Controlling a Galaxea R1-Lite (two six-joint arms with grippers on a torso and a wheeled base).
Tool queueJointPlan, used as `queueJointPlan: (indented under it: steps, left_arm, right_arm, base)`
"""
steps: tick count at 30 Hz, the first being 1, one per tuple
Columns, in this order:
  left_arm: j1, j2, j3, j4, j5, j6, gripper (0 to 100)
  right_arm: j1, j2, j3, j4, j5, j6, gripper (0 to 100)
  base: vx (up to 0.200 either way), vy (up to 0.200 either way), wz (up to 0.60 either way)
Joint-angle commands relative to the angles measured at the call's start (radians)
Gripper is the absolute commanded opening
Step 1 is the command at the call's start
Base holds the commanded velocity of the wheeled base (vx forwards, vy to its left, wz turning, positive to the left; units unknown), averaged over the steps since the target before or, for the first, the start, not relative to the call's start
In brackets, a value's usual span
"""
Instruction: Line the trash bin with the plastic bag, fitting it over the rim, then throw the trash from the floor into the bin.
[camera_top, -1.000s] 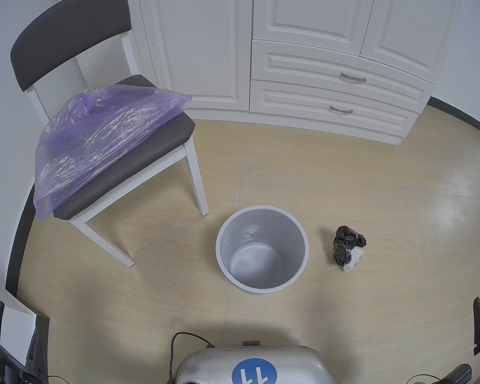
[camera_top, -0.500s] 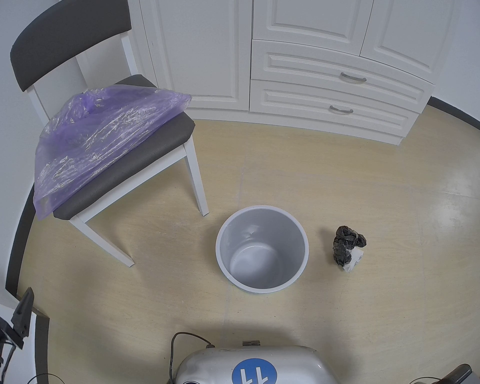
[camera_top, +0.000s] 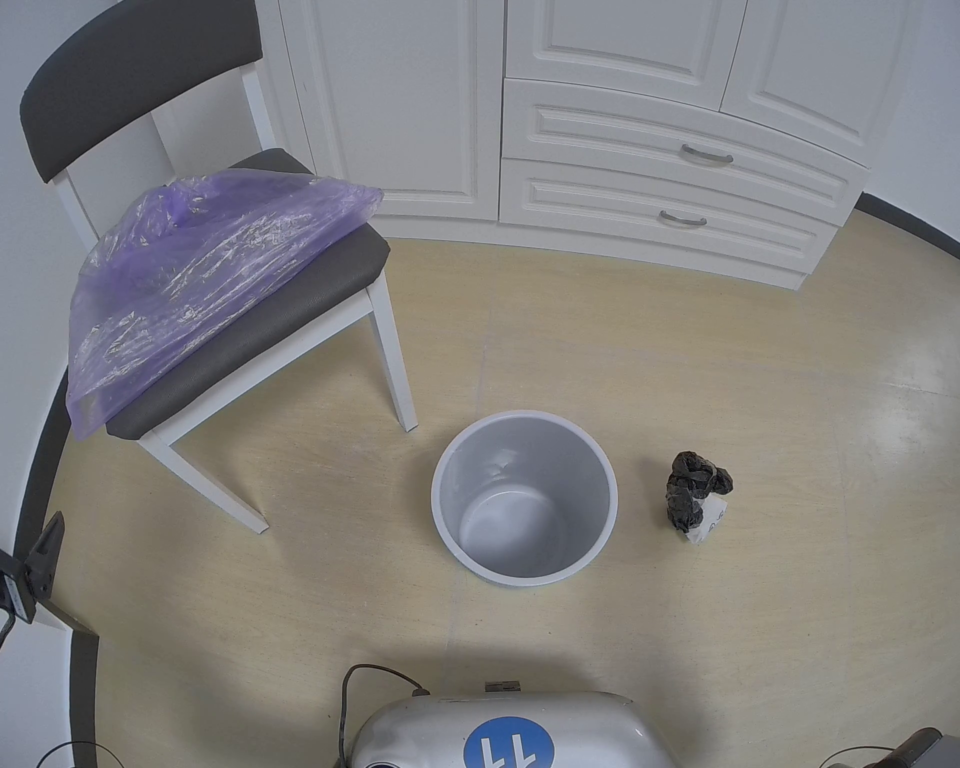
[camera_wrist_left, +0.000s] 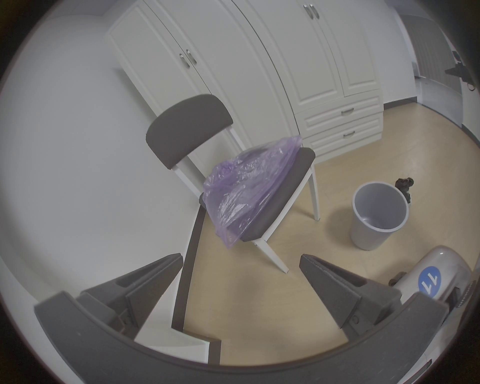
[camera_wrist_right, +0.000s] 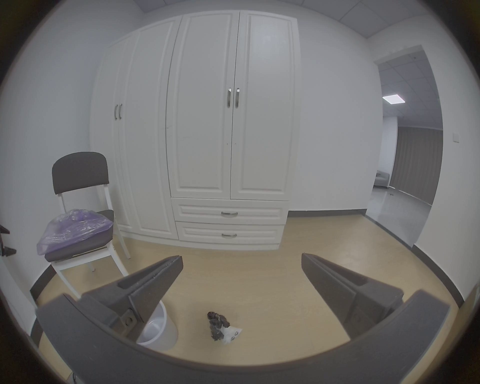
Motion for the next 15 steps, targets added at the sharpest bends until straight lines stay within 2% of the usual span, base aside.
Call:
queueJointPlan:
  steps: [1, 3, 4, 7, 10, 11, 15]
  left_arm:
    - [0.024, 0.103, -0.005, -0.003, 0.01, -0.001, 100]
    - [0.057, 0.129, -0.001, -0.008, 0.009, -0.002, 100]
    - [0.061, 0.132, 0.001, -0.011, 0.009, -0.004, 100]
    - [0.144, 0.171, 0.021, -0.035, 0.003, -0.009, 100]
    - [0.175, 0.191, 0.022, -0.057, 0.003, -0.009, 100]
    - [0.207, 0.221, 0.022, -0.083, 0.003, -0.01, 100]
    - [0.255, 0.293, 0.024, -0.135, -0.016, -0.012, 100]
  right_arm:
    - [0.037, 0.074, 0.014, -0.004, -0.027, 0.015, 100]
    - [0.043, 0.097, 0.031, -0.006, -0.057, 0.024, 100]
    - [0.043, 0.102, 0.033, -0.007, -0.058, 0.025, 100]
    - [0.068, 0.151, 0.039, -0.009, -0.063, 0.067, 100]
    - [0.097, 0.18, 0.039, -0.015, -0.067, 0.096, 100]
    - [0.129, 0.214, 0.042, -0.039, -0.078, 0.131, 100]
    - [0.155, 0.281, 0.042, -0.084, -0.13, 0.182, 100]
  base:
    - [0.0, 0.0, 0.0]
    - [0.0, 0.0, 0.0]
    - [0.0, 0.0, 0.0]
    - [0.0, 0.0, 0.0]
    - [0.0, 0.0, 0.0]
    - [0.0, 0.0, 0.0]
    - [0.0, 0.0, 0.0]
